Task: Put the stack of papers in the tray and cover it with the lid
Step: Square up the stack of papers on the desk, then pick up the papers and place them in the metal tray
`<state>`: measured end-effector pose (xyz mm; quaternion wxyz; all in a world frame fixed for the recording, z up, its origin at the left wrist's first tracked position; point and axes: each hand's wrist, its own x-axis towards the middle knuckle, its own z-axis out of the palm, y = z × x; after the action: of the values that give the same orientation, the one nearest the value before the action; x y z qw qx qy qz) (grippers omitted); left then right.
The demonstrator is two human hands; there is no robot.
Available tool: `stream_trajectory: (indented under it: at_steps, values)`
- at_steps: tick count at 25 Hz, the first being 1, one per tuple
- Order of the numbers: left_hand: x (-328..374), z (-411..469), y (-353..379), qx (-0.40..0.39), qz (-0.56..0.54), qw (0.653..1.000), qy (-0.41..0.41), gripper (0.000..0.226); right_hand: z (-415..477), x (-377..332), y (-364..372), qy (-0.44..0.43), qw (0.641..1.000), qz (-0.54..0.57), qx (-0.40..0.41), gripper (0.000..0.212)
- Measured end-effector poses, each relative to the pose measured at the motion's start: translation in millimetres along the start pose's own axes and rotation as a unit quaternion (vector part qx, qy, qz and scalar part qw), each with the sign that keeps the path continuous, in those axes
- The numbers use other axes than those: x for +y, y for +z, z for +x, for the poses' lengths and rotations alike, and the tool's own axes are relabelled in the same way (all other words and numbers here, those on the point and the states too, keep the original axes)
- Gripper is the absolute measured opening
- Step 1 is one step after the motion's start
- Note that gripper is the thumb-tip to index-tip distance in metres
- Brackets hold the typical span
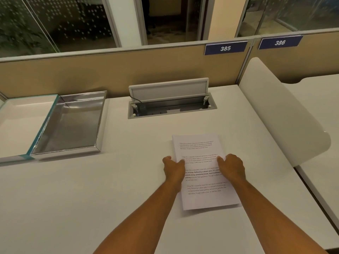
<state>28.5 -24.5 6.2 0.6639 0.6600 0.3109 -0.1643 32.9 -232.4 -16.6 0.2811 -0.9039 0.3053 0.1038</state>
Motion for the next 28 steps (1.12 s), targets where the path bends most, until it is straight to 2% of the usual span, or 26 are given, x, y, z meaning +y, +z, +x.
stream_trajectory:
  at_steps: [5, 8, 10, 13, 15, 19, 21, 22, 25, 28]
  values:
    - [3, 11, 2, -0.016, 0.037, 0.999, 0.027, 0.023, 1, 1, -6, 0.025, 1.0, 0.008, -0.016, 0.033]
    - [14, 2, -3, -0.051, 0.039, 0.994, 0.094, 0.023, 4, -4, -23, 0.056, 0.995, 0.08, -0.037, 0.05]
    - [22, -7, -16, -0.077, 0.034, 0.985, 0.149, 0.024, 0, -8, -34, -0.003, 0.981, 0.172, -0.09, 0.056]
    - [39, -16, -46, -0.094, 0.047, 0.967, 0.231, 0.024, -22, -18, -45, -0.103, 0.921, 0.341, -0.16, 0.039]
    - [50, -20, -69, -0.084, 0.064, 0.954, 0.279, 0.022, -41, -33, -44, -0.152, 0.913, 0.353, -0.134, 0.033]
    - [59, -27, -120, -0.048, 0.089, 0.926, 0.364, 0.027, -84, -71, -19, -0.226, 0.907, 0.353, -0.03, 0.038]
    - [57, -28, -143, -0.04, 0.079, 0.919, 0.384, 0.033, -104, -86, -3, -0.26, 0.893, 0.369, 0.003, 0.027]
    - [55, -28, -152, -0.035, 0.074, 0.917, 0.39, 0.035, -114, -92, 4, -0.276, 0.885, 0.376, 0.008, 0.021]
    - [49, -32, -173, -0.014, 0.056, 0.907, 0.418, 0.039, -137, -108, 17, -0.3, 0.88, 0.369, 0.005, 0.033]
    - [41, -33, -188, -0.011, 0.046, 0.901, 0.432, 0.042, -149, -117, 27, -0.312, 0.88, 0.358, 0.0, 0.035]
